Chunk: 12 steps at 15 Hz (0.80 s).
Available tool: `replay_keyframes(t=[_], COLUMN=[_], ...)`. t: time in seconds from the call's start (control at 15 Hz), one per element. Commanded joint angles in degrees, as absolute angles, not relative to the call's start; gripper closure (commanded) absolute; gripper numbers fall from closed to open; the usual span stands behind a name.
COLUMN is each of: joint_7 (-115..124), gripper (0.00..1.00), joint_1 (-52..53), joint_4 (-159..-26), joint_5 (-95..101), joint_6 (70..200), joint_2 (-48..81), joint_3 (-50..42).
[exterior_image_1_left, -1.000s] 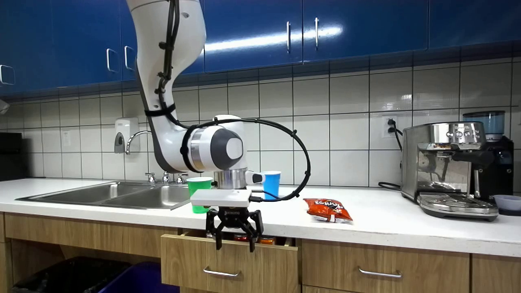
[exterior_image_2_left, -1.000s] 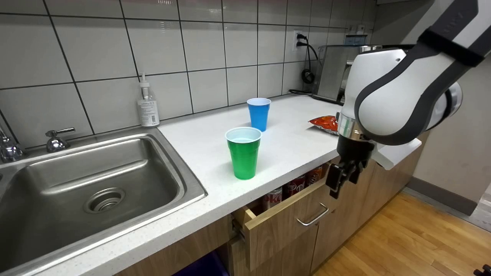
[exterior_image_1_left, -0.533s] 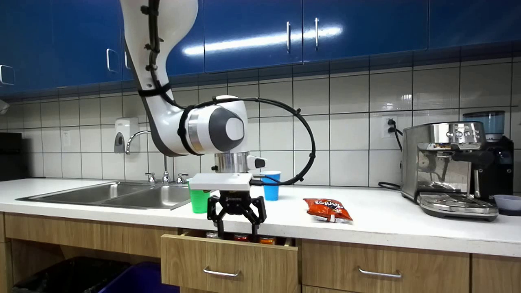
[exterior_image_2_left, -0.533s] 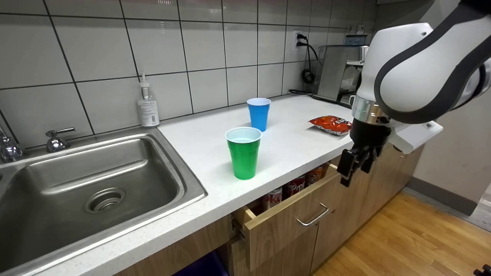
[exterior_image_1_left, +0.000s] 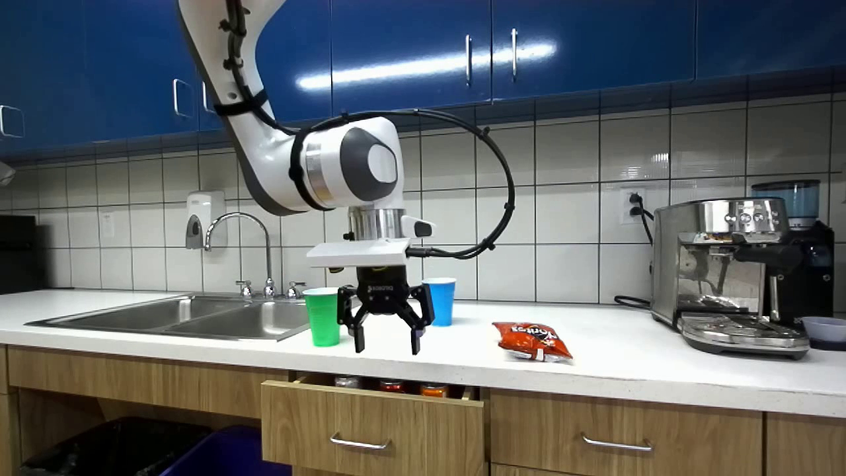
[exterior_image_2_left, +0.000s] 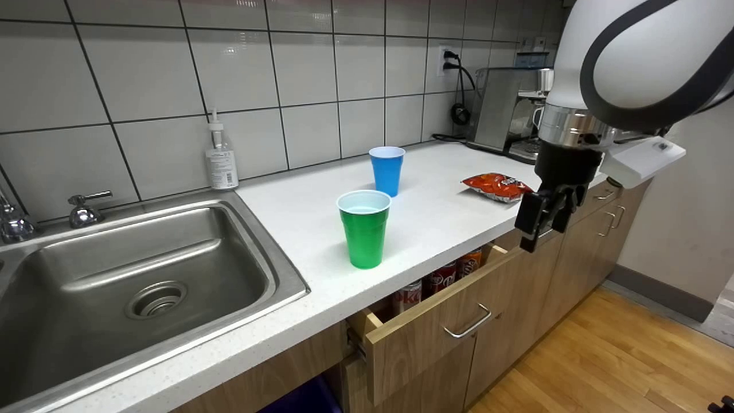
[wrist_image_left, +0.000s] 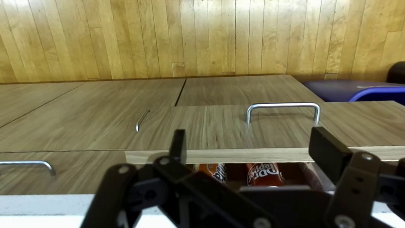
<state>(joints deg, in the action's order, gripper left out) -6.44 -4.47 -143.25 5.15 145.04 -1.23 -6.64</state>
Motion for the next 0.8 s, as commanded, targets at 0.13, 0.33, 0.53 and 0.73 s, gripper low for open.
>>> replay_keyframes(t=[0.13, 0.33, 0.53, 0.73], joint_7=[-2.31, -4.41, -4.4, -4.39], gripper=[0.0, 0.0, 0.0, 0.0], joint_1=[-4.89, -4.88, -4.88, -4.88], joint_4=[-142.38, -142.76, -142.76, -142.76], joint_5=[8.92, 7.34, 7.37, 7.38], joint_6=[139.53, 141.57, 141.41, 141.39], joint_2=[-5.27, -4.25, -4.26, -4.26], joint_3=[-5.8, -6.11, -6.11, -6.11])
